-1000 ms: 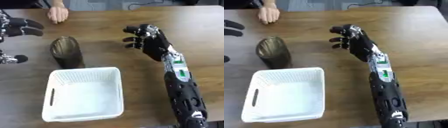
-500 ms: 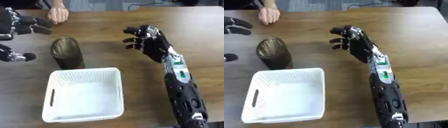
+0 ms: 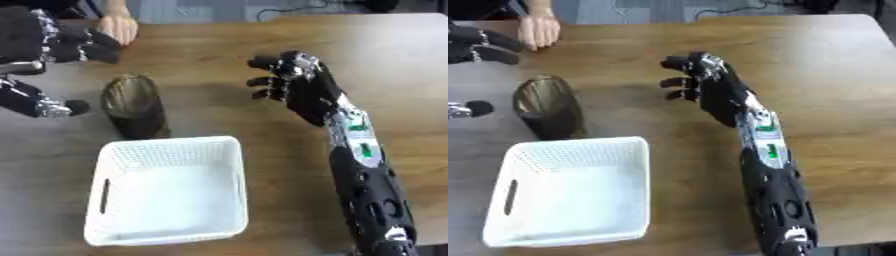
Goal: Pick up objects on the table and place them in the box.
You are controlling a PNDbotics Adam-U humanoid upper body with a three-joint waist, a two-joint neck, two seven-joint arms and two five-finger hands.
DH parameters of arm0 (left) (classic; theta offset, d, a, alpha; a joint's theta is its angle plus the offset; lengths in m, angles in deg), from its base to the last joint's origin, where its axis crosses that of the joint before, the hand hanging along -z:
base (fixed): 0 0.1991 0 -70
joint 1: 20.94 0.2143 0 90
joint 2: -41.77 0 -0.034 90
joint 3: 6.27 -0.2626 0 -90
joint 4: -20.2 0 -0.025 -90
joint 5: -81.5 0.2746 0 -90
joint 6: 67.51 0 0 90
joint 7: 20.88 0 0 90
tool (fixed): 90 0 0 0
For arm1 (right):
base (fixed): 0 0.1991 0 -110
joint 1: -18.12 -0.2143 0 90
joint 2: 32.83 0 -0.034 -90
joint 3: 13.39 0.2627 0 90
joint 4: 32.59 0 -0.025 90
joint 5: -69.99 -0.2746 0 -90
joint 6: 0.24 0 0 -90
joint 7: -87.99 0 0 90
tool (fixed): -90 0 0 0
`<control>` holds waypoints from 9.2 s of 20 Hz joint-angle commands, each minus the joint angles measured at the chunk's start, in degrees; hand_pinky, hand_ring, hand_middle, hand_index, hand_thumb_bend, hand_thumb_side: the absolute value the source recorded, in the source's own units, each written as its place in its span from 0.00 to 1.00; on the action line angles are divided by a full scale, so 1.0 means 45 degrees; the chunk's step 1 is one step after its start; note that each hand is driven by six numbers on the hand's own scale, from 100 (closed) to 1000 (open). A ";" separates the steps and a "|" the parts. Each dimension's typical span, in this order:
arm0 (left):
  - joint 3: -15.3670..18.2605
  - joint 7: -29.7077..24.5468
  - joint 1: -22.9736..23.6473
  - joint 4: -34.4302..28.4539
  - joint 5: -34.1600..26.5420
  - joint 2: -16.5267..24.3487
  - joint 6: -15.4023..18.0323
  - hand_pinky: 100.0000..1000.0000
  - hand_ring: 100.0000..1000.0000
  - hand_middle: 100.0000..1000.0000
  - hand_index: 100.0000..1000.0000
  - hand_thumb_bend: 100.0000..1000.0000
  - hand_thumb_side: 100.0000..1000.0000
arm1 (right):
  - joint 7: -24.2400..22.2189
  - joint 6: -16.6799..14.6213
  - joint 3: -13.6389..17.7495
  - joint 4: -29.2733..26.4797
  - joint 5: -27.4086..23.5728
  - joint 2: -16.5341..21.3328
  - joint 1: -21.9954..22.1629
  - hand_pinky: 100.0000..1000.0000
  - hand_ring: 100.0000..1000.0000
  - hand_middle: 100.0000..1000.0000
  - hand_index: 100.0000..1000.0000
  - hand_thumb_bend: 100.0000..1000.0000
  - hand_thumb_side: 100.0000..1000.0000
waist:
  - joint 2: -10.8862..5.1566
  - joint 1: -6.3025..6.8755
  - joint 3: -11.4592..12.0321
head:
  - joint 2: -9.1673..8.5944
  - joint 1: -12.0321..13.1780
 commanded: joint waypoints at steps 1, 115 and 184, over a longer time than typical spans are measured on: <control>0.0021 -0.0364 -0.0307 -0.0094 -0.0143 0.0094 0.0190 0.00 0.07 0.83 0.91 0.24 0.13 | -0.0059 0.0019 -0.0010 -0.0181 0.0044 -0.0006 -0.0266 0.76 0.81 0.95 0.94 0.00 1.00 | -0.0152 0.0031 -0.0008 | -0.0211 0.0090; -0.0331 0.2389 0.0128 0.1754 0.4452 -0.1248 0.0190 0.00 0.00 0.01 0.21 0.09 0.03 | -0.0059 -0.0312 0.0036 0.0160 0.0096 0.0186 -0.0708 0.75 0.81 0.96 0.93 0.00 1.00 | 0.0341 -0.0103 -0.0252 | -0.0707 0.0162; -0.2585 -0.7457 0.2576 -0.1766 -0.2211 -0.1644 0.0190 0.00 0.09 0.70 0.83 0.00 0.40 | -0.0059 -0.0282 0.0232 0.0056 0.0084 0.0347 -0.0598 0.76 0.81 0.96 0.93 0.00 1.00 | 0.0420 -0.0085 -0.0029 | -0.0765 -0.0028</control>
